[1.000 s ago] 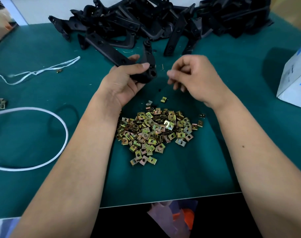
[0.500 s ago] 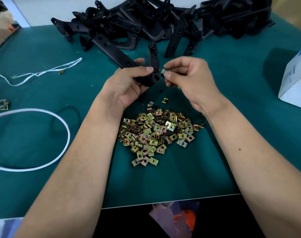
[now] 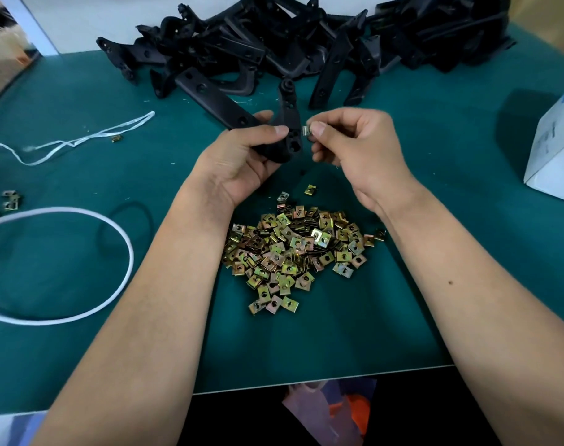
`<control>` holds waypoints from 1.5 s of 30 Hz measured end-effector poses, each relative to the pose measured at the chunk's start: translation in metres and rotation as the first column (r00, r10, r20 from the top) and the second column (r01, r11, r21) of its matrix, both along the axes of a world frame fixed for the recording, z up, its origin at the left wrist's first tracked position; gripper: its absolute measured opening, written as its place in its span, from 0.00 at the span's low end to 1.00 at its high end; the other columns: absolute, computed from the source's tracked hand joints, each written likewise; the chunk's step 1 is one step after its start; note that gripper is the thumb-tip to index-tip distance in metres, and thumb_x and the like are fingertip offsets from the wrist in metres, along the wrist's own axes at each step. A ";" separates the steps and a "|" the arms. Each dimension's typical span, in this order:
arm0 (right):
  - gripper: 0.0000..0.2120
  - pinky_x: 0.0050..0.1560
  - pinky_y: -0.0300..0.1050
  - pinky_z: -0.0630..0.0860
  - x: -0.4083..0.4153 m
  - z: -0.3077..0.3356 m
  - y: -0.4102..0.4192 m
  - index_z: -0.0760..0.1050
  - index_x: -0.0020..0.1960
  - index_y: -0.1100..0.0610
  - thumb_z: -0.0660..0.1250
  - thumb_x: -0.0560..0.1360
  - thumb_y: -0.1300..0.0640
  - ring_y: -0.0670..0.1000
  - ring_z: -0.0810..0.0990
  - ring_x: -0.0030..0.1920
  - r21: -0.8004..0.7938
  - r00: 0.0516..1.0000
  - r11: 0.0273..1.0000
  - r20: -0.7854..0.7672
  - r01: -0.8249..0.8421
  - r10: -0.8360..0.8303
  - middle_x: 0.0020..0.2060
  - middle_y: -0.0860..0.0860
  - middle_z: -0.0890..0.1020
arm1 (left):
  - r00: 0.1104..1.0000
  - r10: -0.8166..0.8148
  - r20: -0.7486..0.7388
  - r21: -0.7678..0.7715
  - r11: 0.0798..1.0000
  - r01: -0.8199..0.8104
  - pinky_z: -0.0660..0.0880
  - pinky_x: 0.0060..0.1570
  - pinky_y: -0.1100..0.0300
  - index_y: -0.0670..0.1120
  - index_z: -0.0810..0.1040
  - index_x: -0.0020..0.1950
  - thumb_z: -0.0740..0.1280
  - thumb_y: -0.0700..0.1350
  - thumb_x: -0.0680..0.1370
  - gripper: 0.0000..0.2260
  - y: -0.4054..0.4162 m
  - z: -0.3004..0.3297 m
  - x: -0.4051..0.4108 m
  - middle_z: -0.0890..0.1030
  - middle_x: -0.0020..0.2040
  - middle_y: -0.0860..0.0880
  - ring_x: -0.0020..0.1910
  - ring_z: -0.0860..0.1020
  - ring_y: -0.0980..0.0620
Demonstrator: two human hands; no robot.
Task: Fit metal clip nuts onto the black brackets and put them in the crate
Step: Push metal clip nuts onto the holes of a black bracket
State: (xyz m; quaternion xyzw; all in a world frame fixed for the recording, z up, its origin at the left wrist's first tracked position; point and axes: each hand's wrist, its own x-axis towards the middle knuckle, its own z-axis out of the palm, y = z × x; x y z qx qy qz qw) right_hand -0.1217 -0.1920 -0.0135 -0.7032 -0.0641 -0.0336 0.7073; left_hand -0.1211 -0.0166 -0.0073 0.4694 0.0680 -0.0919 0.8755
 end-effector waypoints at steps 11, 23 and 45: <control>0.04 0.41 0.42 0.80 -0.002 0.002 0.001 0.82 0.48 0.60 0.70 0.79 0.66 0.48 0.81 0.37 0.088 0.999 0.996 -0.044 -0.023 0.027 0.38 0.53 0.82 | 1.000 -0.006 -0.009 -0.023 1.000 0.005 0.84 0.50 0.53 0.43 0.71 0.64 0.66 0.30 0.78 0.17 0.000 0.001 -0.001 0.81 0.59 0.39 0.54 0.83 0.44; 0.04 0.40 0.41 0.81 -0.003 0.001 0.002 0.82 0.46 0.63 0.75 0.74 0.69 0.51 0.83 0.35 0.157 0.988 0.987 -0.152 0.018 0.006 0.38 0.57 0.85 | 1.000 -0.013 -0.011 -0.033 0.999 0.012 0.81 0.56 0.52 0.43 0.71 0.60 0.67 0.29 0.77 0.16 0.001 0.000 0.000 0.82 0.57 0.39 0.52 0.83 0.44; 0.04 0.36 0.37 0.79 -0.004 0.005 0.001 0.81 0.45 0.65 0.73 0.74 0.71 0.49 0.82 0.34 0.381 0.952 0.924 -0.292 0.025 0.095 0.35 0.55 0.83 | 1.000 -0.027 -0.015 -0.086 0.996 0.026 0.83 0.48 0.56 0.43 0.71 0.65 0.66 0.30 0.78 0.17 -0.005 0.003 -0.004 0.84 0.52 0.42 0.49 0.85 0.47</control>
